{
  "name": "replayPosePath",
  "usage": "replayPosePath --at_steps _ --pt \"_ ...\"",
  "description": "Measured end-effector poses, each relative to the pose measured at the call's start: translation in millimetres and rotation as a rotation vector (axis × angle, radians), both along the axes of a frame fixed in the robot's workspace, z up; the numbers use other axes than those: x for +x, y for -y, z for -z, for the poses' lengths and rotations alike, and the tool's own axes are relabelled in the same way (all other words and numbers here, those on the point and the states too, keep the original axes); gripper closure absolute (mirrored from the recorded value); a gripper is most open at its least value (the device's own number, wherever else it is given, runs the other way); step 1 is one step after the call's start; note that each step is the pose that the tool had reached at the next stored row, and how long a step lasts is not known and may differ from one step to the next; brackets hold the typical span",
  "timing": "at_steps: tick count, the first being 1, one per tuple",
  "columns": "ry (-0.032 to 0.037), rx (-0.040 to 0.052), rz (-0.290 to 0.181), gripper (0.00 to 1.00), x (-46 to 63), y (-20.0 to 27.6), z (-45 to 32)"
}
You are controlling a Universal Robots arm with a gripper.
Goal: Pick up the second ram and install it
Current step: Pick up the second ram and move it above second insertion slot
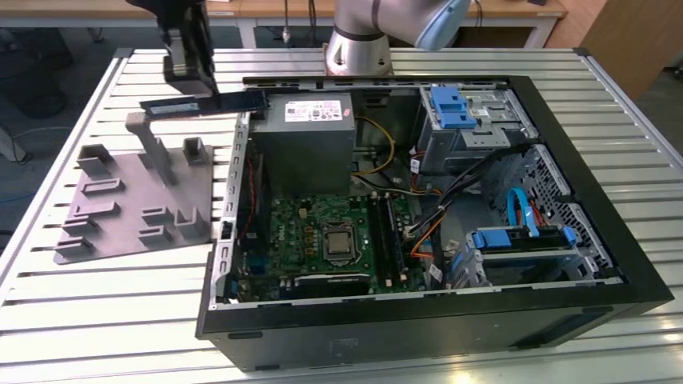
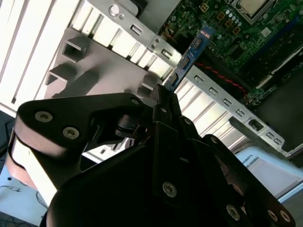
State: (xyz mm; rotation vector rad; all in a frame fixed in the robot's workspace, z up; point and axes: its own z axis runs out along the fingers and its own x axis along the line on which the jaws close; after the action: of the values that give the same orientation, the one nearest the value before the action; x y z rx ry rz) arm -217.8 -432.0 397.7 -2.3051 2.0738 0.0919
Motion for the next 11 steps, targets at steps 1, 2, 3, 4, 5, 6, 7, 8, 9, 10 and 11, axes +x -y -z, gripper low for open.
replayPosePath --at_steps 1,2,3,4,5,6,7,8,9,10,11 --pt "0.0000 0.0000 0.000 0.86 4.0 0.0 0.0" --pt "-0.0001 0.0000 0.000 0.86 8.3 0.0 0.0" --pt "-0.0001 0.0000 0.000 0.86 12.6 0.0 0.0" --pt "-0.0001 0.0000 0.000 0.86 16.5 0.0 0.1" --pt "-0.0001 0.0000 0.000 0.86 20.4 0.0 0.1" --pt "-0.0001 0.0000 0.000 0.86 24.4 0.0 0.1" --pt "-0.0002 0.0000 0.000 0.86 28.5 0.0 0.1" --pt "-0.0002 0.0000 0.000 0.86 32.5 0.0 0.2" --pt "-0.0002 0.0000 0.000 0.86 36.5 0.0 0.2" --pt "-0.0003 0.0000 0.000 0.86 40.1 0.0 0.2" --pt "-0.0002 0.0000 0.000 0.86 43.5 0.0 0.3"
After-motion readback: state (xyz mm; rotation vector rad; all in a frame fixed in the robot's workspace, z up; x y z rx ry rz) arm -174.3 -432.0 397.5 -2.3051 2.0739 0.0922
